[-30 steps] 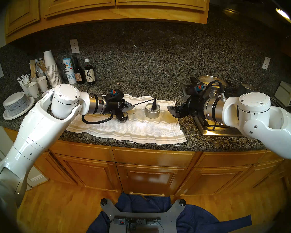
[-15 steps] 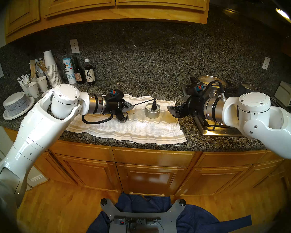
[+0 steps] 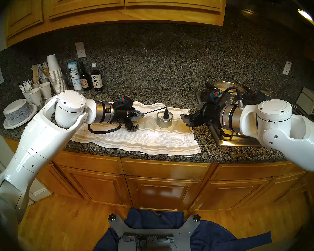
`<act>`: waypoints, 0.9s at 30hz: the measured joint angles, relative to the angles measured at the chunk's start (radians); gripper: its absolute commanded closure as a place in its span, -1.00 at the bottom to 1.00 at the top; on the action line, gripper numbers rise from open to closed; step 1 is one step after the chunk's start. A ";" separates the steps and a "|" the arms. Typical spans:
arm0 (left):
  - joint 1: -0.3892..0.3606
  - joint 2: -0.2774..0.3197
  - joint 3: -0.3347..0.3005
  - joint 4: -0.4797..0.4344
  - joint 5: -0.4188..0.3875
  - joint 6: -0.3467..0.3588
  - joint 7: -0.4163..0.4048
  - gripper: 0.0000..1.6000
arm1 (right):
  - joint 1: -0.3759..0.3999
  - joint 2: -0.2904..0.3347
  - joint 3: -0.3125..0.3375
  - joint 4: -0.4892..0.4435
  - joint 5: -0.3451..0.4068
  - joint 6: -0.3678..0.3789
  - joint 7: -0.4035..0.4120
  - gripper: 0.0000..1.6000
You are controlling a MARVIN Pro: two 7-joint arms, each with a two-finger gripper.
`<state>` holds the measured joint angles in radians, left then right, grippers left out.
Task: Put out candle flame
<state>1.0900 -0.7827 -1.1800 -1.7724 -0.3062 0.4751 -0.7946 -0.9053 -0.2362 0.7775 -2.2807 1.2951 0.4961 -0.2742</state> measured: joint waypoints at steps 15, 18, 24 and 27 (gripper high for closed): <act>-0.001 0.001 0.000 0.005 0.000 0.000 -0.002 1.00 | 0.000 0.000 0.000 0.000 0.000 0.000 0.000 -1.00; -0.001 0.001 0.000 0.006 0.000 0.000 -0.002 1.00 | 0.000 0.000 0.000 0.000 0.000 0.000 0.000 -1.00; -0.001 -0.003 -0.002 0.008 -0.001 -0.001 0.005 1.00 | 0.000 0.000 0.000 0.000 0.000 0.000 0.000 -1.00; 0.001 -0.009 -0.008 0.013 -0.004 -0.006 0.015 1.00 | 0.000 0.000 0.000 0.000 0.000 0.000 0.000 -1.00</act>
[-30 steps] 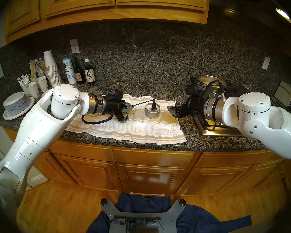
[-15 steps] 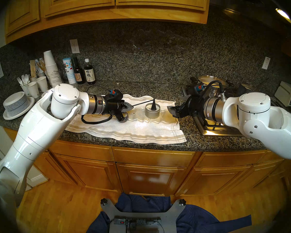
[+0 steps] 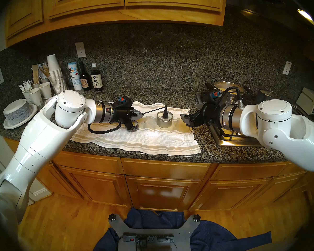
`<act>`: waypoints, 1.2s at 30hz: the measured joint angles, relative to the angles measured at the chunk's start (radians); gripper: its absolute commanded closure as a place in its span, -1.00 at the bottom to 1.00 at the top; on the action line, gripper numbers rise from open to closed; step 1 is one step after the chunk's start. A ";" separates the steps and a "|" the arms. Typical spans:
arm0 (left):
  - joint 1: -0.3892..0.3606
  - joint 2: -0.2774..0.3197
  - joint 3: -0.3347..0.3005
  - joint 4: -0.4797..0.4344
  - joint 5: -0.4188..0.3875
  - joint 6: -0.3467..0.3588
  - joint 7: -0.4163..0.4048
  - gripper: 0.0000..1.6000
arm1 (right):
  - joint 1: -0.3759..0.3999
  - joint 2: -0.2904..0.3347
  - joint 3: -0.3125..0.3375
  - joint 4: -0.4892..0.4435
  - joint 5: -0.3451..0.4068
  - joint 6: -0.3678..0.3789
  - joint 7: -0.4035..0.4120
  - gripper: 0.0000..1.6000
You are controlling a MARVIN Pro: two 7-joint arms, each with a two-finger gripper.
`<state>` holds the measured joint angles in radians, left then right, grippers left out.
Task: Put out candle flame
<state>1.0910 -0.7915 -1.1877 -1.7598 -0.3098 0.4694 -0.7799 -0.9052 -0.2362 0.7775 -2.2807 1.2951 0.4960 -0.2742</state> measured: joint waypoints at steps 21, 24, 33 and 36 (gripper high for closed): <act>0.008 -0.018 -0.030 -0.001 -0.024 -0.011 0.013 1.00 | 0.000 0.000 0.000 0.000 0.000 0.000 0.000 -1.00; 0.012 -0.012 -0.027 -0.003 -0.023 -0.009 0.004 1.00 | 0.000 0.000 0.000 0.000 0.000 0.000 0.000 -1.00; 0.013 0.004 -0.010 -0.003 -0.001 -0.008 -0.007 1.00 | 0.000 0.000 0.000 0.000 0.000 0.000 0.000 -1.00; 0.012 0.007 -0.005 -0.002 0.007 -0.008 -0.011 1.00 | 0.000 0.000 0.000 0.000 0.000 0.000 0.000 -1.00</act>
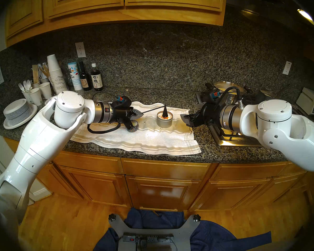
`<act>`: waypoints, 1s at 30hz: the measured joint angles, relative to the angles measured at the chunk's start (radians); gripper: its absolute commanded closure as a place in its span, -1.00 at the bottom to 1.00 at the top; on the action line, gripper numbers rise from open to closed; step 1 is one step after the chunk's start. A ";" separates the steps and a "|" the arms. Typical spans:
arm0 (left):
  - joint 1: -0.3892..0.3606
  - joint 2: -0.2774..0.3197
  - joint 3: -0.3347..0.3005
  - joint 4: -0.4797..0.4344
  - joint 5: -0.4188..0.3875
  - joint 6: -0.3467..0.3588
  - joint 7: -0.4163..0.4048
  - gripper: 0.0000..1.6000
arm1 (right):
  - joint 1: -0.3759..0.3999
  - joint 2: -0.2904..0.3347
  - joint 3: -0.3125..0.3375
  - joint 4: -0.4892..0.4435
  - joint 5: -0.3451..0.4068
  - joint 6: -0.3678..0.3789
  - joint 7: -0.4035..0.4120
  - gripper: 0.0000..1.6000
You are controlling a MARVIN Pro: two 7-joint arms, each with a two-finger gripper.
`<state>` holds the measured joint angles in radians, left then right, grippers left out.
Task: Put out candle flame
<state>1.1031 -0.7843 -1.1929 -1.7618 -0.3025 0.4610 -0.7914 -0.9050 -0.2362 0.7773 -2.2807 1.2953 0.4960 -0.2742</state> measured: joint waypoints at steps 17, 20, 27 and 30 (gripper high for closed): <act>-0.010 -0.009 0.011 0.005 0.024 0.001 -0.022 1.00 | 0.000 0.000 0.000 0.000 0.000 0.000 0.000 -1.00; -0.011 -0.010 0.011 0.005 0.024 0.002 -0.024 1.00 | 0.000 0.000 0.000 0.000 0.000 0.000 0.000 -1.00; -0.013 -0.011 0.010 0.006 0.025 0.003 -0.027 1.00 | 0.000 0.000 0.000 0.000 0.000 0.000 0.000 -1.00; -0.013 -0.012 0.010 0.006 0.025 0.003 -0.027 1.00 | 0.000 0.000 0.000 0.000 0.000 0.000 0.000 -1.00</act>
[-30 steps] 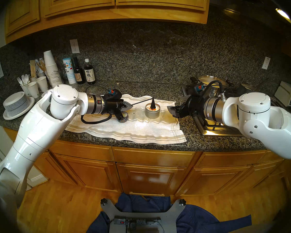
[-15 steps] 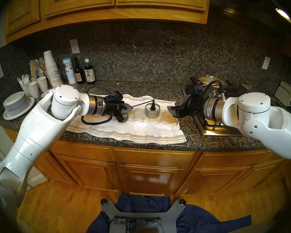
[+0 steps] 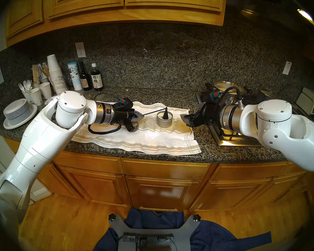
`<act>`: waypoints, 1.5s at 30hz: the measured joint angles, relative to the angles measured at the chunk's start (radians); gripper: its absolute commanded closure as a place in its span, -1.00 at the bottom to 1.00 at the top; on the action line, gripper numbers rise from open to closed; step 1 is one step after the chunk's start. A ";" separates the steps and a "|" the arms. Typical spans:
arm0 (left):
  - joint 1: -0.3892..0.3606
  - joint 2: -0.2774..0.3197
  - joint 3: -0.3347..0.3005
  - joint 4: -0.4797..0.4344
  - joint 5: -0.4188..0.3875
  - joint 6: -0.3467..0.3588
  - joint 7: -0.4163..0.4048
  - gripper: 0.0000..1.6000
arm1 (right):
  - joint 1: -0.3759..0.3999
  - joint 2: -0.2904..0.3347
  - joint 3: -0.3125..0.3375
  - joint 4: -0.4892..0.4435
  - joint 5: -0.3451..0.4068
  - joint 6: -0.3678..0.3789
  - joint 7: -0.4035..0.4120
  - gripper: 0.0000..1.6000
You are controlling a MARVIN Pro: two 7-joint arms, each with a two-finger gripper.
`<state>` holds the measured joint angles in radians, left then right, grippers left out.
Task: Put out candle flame
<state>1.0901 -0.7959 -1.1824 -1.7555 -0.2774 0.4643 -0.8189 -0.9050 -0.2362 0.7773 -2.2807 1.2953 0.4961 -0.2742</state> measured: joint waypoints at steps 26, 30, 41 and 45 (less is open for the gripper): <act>-0.002 0.001 0.001 -0.004 0.006 0.002 -0.007 1.00 | 0.000 0.000 0.000 0.000 0.000 0.000 0.000 -1.00; -0.003 0.003 0.001 -0.005 0.006 0.003 -0.009 1.00 | 0.000 0.000 0.000 0.000 0.000 0.000 0.000 -1.00; -0.003 0.006 -0.001 -0.007 0.006 0.004 -0.008 1.00 | 0.000 0.000 0.000 0.000 0.000 0.000 0.000 -1.00; -0.002 -0.006 -0.014 -0.005 -0.001 -0.001 0.008 1.00 | 0.000 0.000 0.000 0.000 0.000 0.000 0.000 -1.00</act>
<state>1.0880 -0.8016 -1.1964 -1.7602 -0.2781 0.4631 -0.8107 -0.9049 -0.2361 0.7773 -2.2807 1.2953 0.4961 -0.2742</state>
